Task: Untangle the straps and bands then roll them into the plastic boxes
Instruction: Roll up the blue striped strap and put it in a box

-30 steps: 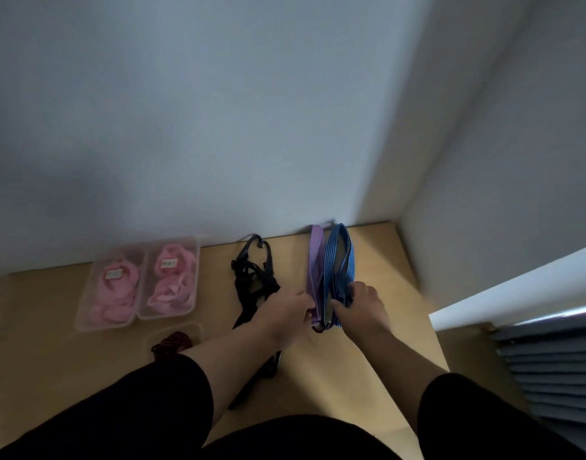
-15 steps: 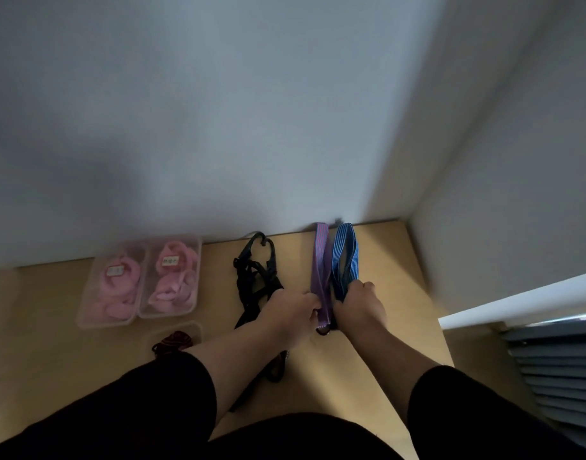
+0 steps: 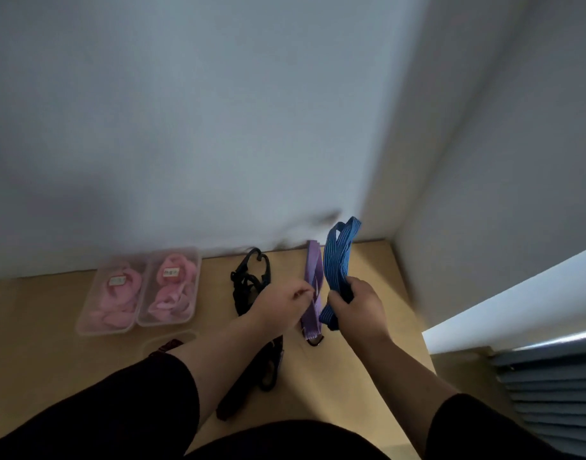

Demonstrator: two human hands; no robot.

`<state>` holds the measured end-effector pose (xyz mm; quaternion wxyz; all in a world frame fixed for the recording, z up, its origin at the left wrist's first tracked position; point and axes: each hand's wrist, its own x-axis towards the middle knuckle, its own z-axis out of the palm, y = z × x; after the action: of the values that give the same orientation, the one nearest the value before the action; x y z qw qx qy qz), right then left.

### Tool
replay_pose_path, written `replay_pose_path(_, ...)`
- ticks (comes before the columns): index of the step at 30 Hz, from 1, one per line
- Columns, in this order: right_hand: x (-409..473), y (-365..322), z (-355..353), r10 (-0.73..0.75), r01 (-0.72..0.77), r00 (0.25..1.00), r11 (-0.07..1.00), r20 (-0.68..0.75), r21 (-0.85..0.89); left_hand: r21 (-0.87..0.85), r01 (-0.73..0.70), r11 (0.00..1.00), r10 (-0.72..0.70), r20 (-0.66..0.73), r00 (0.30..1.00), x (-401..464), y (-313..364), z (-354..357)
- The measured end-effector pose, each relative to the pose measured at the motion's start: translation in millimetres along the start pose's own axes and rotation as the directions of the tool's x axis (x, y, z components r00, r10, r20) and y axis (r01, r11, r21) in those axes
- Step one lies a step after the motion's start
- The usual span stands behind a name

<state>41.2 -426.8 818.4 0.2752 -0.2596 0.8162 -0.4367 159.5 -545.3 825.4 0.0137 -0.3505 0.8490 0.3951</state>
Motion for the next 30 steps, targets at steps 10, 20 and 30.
replay_pose_path(10, -22.2, -80.7, 24.8, -0.195, 0.134, 0.969, 0.932, 0.154, 0.338, -0.896, 0.058, 0.44, -0.129, 0.001, 0.992, -64.1, -0.8, -45.6)
replay_pose_path(20, -44.9, -129.0, 75.6, -0.289, 0.111, 0.863, 0.909, 0.414, 0.403, -0.893, -0.12, 0.434, -0.241, -0.243, 0.939, -130.5, -36.1, -87.8)
replay_pose_path(30, -77.6, -158.1, 123.0, -0.4, 0.125, 0.722, 0.878, 0.564, 0.463, -0.846, -0.168, 0.506, -0.364, -0.386, 0.848, -189.7, -74.8, -107.5)
